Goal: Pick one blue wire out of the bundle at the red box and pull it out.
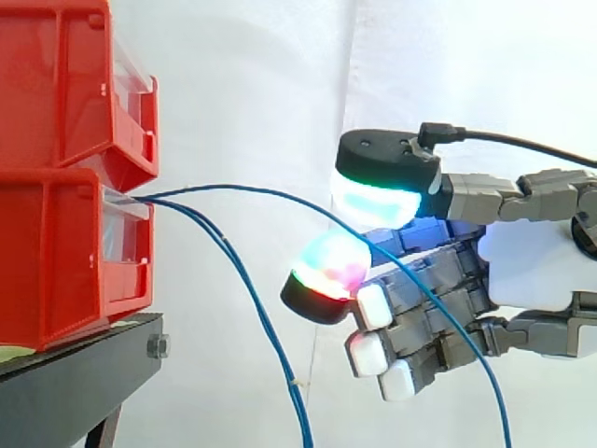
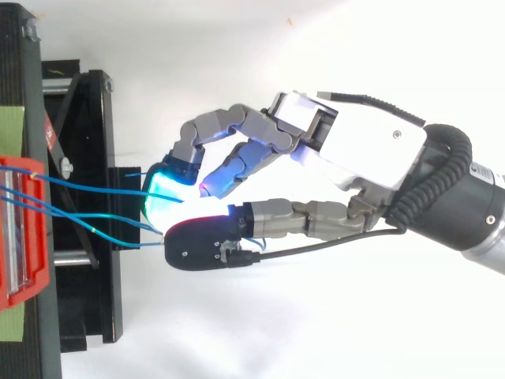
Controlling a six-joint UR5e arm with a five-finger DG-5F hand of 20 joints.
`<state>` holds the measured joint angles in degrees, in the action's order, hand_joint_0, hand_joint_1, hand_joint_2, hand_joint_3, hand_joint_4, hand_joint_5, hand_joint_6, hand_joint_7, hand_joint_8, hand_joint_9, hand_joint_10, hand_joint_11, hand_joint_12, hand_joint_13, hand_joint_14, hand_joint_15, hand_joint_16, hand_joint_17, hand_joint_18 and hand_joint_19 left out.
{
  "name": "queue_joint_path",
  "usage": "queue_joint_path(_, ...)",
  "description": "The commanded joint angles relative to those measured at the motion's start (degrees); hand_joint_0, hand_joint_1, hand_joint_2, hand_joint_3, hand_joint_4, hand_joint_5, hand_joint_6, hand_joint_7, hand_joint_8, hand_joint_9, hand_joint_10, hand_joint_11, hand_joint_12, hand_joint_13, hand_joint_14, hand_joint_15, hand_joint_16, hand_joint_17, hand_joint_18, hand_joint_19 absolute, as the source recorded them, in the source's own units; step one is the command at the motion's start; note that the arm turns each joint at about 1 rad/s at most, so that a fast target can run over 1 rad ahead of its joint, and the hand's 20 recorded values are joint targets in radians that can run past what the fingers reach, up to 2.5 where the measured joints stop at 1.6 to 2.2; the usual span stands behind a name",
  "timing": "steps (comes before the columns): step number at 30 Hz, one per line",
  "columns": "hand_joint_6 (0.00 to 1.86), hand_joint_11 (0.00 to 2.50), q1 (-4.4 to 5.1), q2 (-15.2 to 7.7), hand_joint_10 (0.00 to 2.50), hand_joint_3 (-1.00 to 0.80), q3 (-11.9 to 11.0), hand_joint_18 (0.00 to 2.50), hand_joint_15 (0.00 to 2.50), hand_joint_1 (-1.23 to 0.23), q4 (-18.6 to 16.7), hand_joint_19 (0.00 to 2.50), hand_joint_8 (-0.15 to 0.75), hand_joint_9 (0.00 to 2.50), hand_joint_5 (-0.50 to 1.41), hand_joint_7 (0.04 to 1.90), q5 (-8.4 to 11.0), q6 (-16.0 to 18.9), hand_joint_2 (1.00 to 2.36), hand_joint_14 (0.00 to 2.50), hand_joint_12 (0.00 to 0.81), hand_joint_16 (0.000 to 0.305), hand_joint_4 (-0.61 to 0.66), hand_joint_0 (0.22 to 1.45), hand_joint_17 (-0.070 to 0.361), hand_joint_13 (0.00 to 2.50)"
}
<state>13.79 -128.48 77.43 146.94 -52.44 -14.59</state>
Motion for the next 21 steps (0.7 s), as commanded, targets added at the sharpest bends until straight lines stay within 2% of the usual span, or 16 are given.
queue_joint_path(1,0.84,0.68,0.01,0.0,0.02,-0.19,0.0,0.86,0.52,-0.66,0.0,0.6,0.37,1.08,-0.18,1.03,-0.03,0.0,1.02,0.02,0.466,0.06,0.25,0.6,0.135,1.07)
queue_joint_path(11,0.88,0.69,0.01,0.1,0.02,-0.11,0.0,0.87,0.51,-0.7,0.0,0.6,0.374,1.08,-0.18,0.99,0.15,-0.1,1.02,0.02,0.465,0.06,0.24,0.62,0.135,1.07)
queue_joint_path(21,0.87,0.69,0.01,0.1,0.02,-0.06,0.0,0.88,0.5,-0.73,0.1,0.58,0.379,1.12,-0.17,1.04,0.06,0.1,1.02,0.02,0.467,0.061,0.21,0.63,0.138,1.06)
